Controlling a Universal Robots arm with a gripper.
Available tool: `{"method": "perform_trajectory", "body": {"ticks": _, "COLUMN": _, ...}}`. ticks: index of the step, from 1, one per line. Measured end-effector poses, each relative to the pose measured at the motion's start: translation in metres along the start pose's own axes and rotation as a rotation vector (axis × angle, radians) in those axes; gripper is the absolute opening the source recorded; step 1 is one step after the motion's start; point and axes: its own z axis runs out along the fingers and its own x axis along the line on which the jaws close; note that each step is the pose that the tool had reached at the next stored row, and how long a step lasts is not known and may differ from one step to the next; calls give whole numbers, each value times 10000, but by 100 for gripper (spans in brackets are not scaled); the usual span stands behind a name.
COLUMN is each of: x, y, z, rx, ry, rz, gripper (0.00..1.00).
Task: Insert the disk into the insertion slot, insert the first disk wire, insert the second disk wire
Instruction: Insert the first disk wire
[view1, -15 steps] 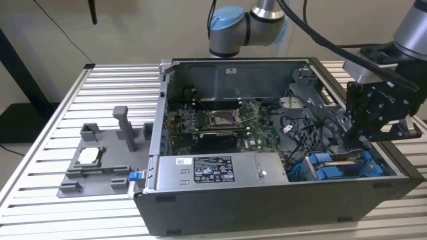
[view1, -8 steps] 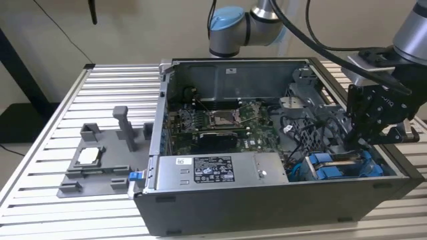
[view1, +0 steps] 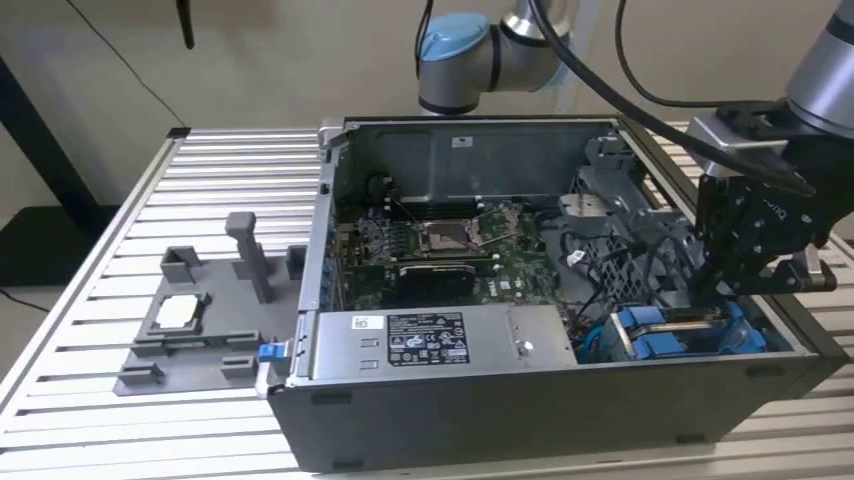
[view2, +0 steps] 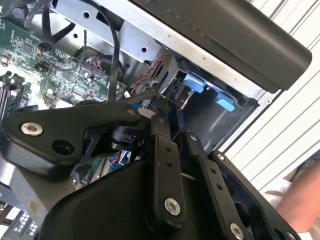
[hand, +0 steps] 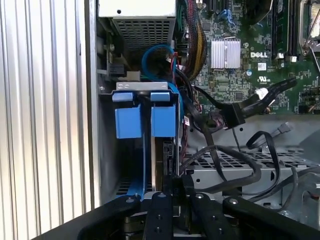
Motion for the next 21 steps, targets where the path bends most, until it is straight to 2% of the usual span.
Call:
{"method": "perform_trajectory", "body": {"ticks": 13, "x": 19, "y": -27, "z": 38, "rx": -12, "ry": -2, "rz": 327, "gripper": 19}}
{"method": "perform_trajectory", "body": {"ticks": 14, "x": 19, "y": -27, "z": 42, "rx": -24, "ry": -3, "rz": 339, "gripper": 19}}
{"method": "perform_trajectory", "body": {"ticks": 17, "x": 19, "y": -28, "z": 56, "rx": -132, "ry": 6, "rz": 375, "gripper": 19}}
{"method": "perform_trajectory", "body": {"ticks": 21, "x": 20, "y": -29, "z": 84, "rx": -161, "ry": 7, "rz": 401, "gripper": 19}}
